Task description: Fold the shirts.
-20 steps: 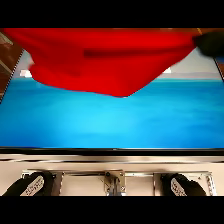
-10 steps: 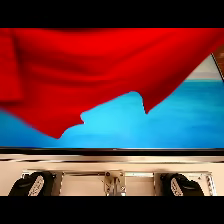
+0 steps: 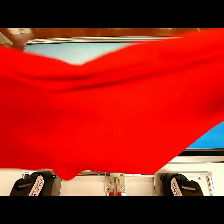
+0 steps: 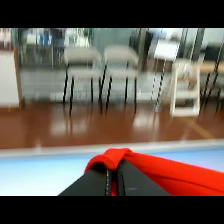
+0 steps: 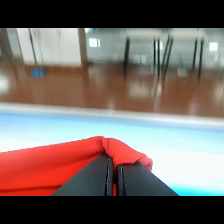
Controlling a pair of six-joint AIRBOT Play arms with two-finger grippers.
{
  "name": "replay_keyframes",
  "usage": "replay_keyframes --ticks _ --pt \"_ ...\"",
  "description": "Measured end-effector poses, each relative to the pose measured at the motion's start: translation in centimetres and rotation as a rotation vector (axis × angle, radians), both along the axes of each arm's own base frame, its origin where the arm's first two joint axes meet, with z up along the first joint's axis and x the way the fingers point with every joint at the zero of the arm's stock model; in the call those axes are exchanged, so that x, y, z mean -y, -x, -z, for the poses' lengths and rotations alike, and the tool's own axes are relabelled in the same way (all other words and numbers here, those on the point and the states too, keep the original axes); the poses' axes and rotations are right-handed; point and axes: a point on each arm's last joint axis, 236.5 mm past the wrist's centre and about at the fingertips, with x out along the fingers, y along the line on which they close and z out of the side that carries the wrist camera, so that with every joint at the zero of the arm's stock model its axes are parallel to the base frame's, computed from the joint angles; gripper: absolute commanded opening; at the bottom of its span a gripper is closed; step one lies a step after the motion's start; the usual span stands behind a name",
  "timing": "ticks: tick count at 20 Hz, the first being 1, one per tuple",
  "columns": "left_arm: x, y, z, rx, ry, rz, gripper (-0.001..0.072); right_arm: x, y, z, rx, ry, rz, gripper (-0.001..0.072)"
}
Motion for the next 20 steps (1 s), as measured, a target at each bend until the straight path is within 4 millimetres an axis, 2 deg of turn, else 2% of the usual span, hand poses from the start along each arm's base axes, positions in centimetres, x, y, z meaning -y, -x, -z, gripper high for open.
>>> replay_keyframes --ticks 4,6,8,10,12,15,18,20 --pt "-1.0 -2.8 8.7 -0.303 0.006 -0.006 0.0048 1.2 -1.9 9.0 -0.392 0.016 0.007 0.0067" --pt "-1.7 -4.6 13.0 -0.435 0.027 -0.009 0.0049 1.8 -3.7 13.6 -0.580 -0.001 0.000 0.0067" --pt "-2.4 -7.1 17.1 -0.544 0.064 -0.013 0.0049 2.3 -6.4 18.4 -0.741 -0.030 -0.007 0.0067" --pt "-3.2 -10.2 20.8 -0.627 0.107 -0.024 0.0049 2.7 -9.7 23.1 -0.858 -0.073 -0.015 0.0067" --pt "-4.1 -13.9 24.3 -0.691 0.141 -0.031 0.0049 2.8 -14.1 28.2 -0.937 -0.138 -0.024 0.0068" --pt "-5.1 -20.1 29.2 -0.741 0.138 -0.017 0.0050 1.8 -21.1 34.3 -0.947 -0.265 -0.068 0.0068" --pt "-5.8 -26.2 34.5 -0.756 0.149 -0.016 0.0049 1.0 -27.4 38.8 -0.875 -0.393 -0.082 0.0068" --pt "-6.3 -29.3 37.7 -0.765 0.177 -0.033 0.0050 0.8 -30.3 41.1 -0.831 -0.427 -0.063 0.0068"
